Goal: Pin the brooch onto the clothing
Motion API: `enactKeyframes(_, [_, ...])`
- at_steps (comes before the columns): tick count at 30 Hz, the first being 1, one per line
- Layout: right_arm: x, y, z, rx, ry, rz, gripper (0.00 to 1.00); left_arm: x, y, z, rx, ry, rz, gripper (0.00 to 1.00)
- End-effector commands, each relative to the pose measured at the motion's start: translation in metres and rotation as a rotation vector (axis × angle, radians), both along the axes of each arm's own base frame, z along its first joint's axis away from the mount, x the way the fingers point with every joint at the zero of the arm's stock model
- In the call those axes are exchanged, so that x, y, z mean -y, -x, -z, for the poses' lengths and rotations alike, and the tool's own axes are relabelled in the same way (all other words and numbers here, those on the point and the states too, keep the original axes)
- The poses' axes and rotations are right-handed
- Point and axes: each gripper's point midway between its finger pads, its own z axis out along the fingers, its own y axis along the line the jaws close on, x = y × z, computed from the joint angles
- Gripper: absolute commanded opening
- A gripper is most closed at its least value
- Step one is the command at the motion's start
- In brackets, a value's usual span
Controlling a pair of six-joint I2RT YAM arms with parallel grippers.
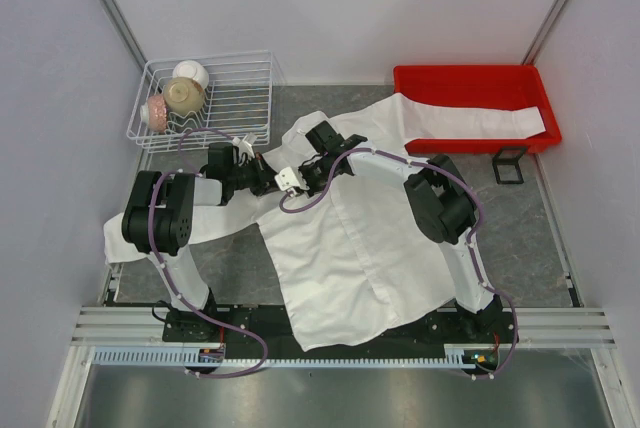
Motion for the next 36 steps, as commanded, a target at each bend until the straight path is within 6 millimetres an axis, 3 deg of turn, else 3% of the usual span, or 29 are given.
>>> enactKeyframes(1, [-0.012, -0.004, -0.027, 0.048, -0.072, -0.004, 0.0, 0.007, 0.007, -0.013, 0.016, 0.028, 0.032, 0.02])
enactKeyframes(11, [-0.013, -0.008, -0.03, 0.057, -0.091, 0.027, 0.0, 0.007, 0.016, -0.006, -0.021, 0.032, 0.033, 0.02])
enactKeyframes(25, [-0.012, -0.007, -0.03, 0.068, -0.086, 0.015, 0.0, 0.009, 0.014, -0.009, -0.009, 0.04, 0.041, 0.02])
enactKeyframes(36, [0.008, -0.02, -0.041, 0.002, -0.059, 0.09, 0.38, 0.009, 0.01, -0.007, 0.026, 0.024, 0.07, 0.02])
